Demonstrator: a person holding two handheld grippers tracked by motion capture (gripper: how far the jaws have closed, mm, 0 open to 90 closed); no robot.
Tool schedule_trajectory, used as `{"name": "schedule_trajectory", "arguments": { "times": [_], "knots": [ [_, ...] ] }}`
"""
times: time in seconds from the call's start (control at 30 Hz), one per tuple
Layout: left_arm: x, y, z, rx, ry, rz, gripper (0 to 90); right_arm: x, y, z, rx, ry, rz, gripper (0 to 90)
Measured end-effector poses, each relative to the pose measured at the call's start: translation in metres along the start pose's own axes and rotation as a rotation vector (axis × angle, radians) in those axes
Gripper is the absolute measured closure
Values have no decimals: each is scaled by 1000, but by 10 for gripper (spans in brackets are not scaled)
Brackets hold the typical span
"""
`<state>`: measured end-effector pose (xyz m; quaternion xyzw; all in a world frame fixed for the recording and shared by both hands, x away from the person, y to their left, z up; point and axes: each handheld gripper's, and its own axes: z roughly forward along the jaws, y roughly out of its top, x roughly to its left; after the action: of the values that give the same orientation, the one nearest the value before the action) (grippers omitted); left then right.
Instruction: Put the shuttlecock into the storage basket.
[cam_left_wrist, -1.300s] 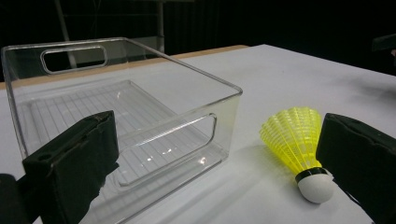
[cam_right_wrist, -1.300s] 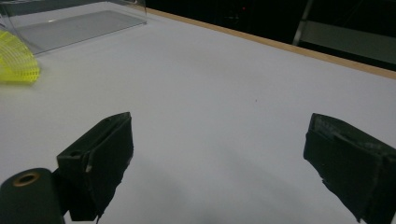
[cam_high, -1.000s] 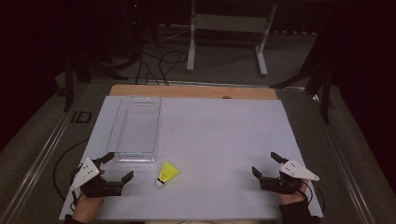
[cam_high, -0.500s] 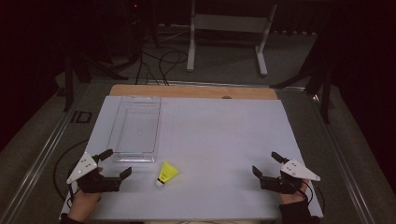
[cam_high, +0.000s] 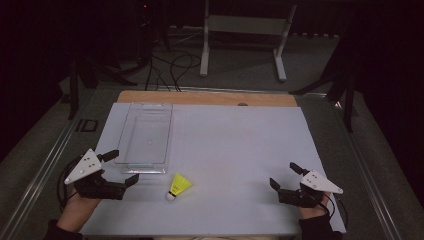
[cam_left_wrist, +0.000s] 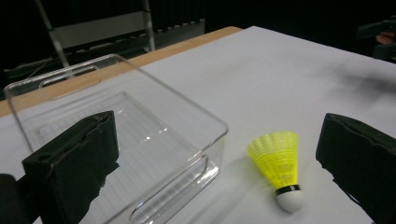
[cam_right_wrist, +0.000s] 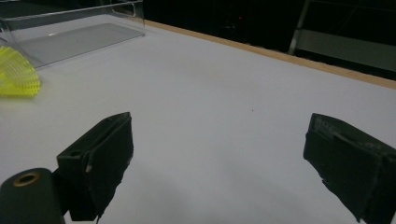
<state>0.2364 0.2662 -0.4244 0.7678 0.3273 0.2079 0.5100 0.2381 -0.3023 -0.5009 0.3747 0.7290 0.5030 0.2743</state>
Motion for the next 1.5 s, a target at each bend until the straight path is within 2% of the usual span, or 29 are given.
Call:
{"name": "schedule_trajectory", "arguments": {
  "times": [0.2, 0.27, 0.4, 0.43, 0.47, 0.57, 0.73, 0.77, 0.93, 1.0, 1.03, 1.13, 1.33, 1.37, 1.4, 1.5],
  "knots": [
    [-4, 15, -3, 9, -29, -2, 0, 0, 0, 0, 5, 7, -4, 85],
    [-6, 21, -4, 33, -49, 2, 0, 1, 0, 1, 6, 10, -5, 86],
    [-8, 25, -3, 70, -55, 9, 0, 1, 0, 1, 11, 14, -6, 86],
    [-10, 27, -2, 103, -59, 22, 0, 1, 0, 1, 11, 15, -4, 87],
    [-10, 27, -2, 103, -59, 22, 0, 1, 0, 2, 11, 16, -5, 87],
    [-15, 28, 2, 165, -80, 39, 0, 2, 0, 2, 13, 19, -8, 87],
    [-20, 30, 5, 206, -88, 58, 0, 2, 0, 2, 19, 23, -11, 87],
    [-23, 30, 8, 242, -95, 66, 0, 2, 0, 2, 19, 25, -12, 87],
    [-30, 29, 16, 319, -106, 87, 0, 3, 0, 2, 19, 29, -14, 87],
    [-32, 28, 17, 330, -108, 87, 0, 3, 0, 2, 21, 28, -14, 87],
    [-34, 28, 20, 357, -116, 87, 0, 3, 0, 3, 21, 28, -15, 87],
    [-37, 28, 24, 389, -112, 94, 0, 3, 0, 3, 24, 32, -16, 87],
    [-43, 26, 30, 422, -113, 96, 0, 3, 0, 4, 33, 34, -12, 87],
    [-45, 24, 34, 445, -108, 101, 0, 3, 0, 4, 33, 34, -13, 87],
    [-45, 24, 34, 445, -108, 101, 0, 3, 0, 4, 33, 34, -13, 87],
    [-50, 20, 41, 487, -112, 110, 0, 3, 0, 4, 34, 37, -14, 87]
  ]
}}
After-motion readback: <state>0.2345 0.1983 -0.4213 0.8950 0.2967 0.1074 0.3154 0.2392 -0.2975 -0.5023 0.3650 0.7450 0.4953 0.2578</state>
